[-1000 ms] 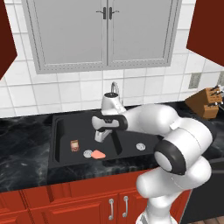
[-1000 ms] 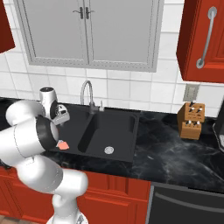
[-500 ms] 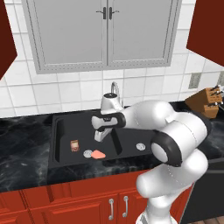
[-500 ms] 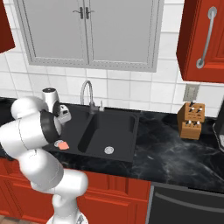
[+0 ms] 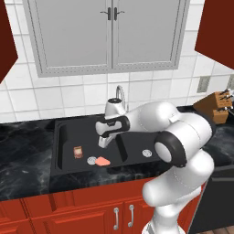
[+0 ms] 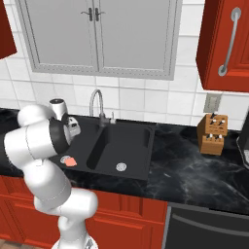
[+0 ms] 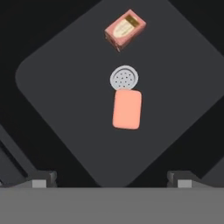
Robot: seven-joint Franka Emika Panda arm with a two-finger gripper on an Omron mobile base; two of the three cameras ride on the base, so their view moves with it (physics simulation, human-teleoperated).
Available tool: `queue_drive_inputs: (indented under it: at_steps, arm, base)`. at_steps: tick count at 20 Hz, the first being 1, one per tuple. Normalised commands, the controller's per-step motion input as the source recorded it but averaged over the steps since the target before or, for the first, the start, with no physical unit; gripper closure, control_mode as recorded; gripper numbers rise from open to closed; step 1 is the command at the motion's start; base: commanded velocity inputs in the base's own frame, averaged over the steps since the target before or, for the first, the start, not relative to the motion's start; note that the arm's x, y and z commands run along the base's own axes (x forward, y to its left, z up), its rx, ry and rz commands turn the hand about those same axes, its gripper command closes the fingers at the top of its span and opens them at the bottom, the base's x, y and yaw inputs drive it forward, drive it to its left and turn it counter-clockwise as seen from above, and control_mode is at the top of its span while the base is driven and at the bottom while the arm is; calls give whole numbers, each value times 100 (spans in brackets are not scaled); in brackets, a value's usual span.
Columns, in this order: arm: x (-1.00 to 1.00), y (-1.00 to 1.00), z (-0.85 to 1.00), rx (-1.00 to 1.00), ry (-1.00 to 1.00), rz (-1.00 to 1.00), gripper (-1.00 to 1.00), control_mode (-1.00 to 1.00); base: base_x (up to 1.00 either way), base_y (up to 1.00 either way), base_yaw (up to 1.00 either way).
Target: Pick up the bar soap and bar soap from the sink, and place them back in the cabinet, and close the cabinet door.
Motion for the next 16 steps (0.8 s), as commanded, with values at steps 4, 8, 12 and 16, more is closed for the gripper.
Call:
queue_drive_inputs:
  at_steps: [4,8,12,16]
  arm:
    - [13,0,-9,0,0,0,-100,-100]
    - [17,0,-13,0,0,0,-100,-100]
    - [21,0,-18,0,0,0,-100,-100]
    - [18,1,-20,0,0,0,-100,-100]
  base:
    - [0,0,0]
    - [0,0,0]
    - [0,0,0]
    - [0,0,0]
